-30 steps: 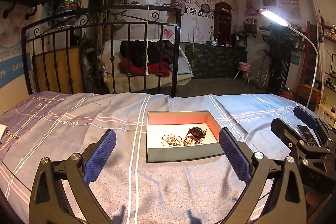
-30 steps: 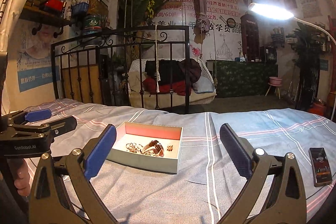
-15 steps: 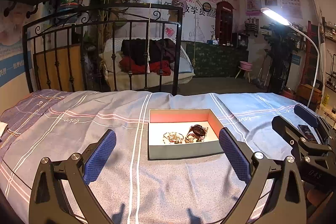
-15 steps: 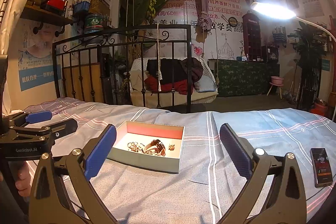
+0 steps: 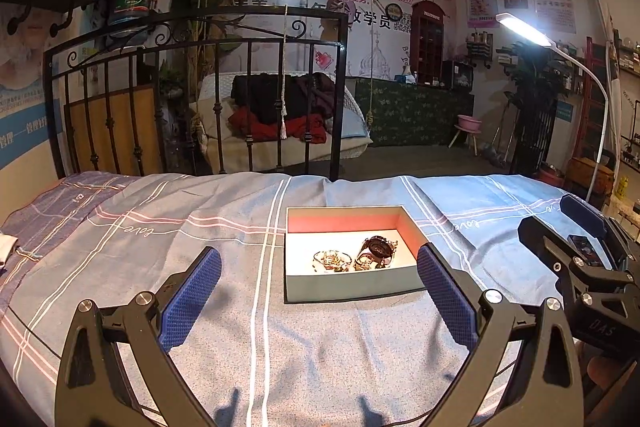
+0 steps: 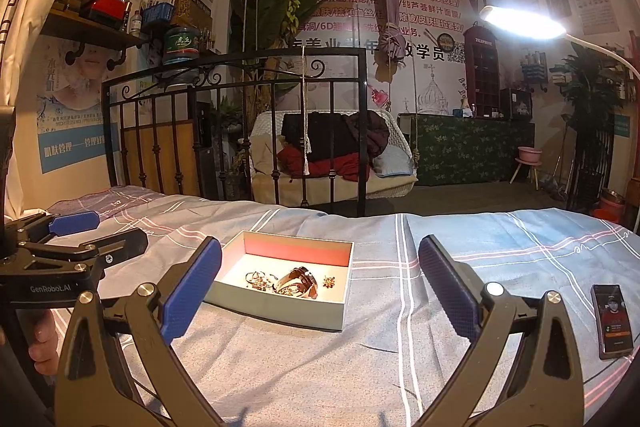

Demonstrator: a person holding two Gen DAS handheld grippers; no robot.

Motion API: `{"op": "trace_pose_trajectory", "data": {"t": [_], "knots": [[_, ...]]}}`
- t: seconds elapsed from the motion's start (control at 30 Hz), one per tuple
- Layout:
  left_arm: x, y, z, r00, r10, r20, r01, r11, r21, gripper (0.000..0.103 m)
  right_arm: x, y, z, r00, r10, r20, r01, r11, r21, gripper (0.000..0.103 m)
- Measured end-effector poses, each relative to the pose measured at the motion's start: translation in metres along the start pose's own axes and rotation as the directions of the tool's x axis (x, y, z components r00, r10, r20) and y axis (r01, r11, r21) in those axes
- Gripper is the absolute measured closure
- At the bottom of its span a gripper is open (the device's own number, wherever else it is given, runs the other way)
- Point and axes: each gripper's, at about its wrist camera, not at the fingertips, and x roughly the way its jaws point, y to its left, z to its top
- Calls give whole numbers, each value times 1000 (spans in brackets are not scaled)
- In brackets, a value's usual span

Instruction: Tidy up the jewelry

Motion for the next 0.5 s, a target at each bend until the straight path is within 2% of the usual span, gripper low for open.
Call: {"op": "trace_pose_trajectory", "data": {"t": [0.5], "knots": [[-6,2,2,1000,17,12,-17,1000,0,6,-1,1,0,1000,10,-3,-10,1000,0,6]]}}
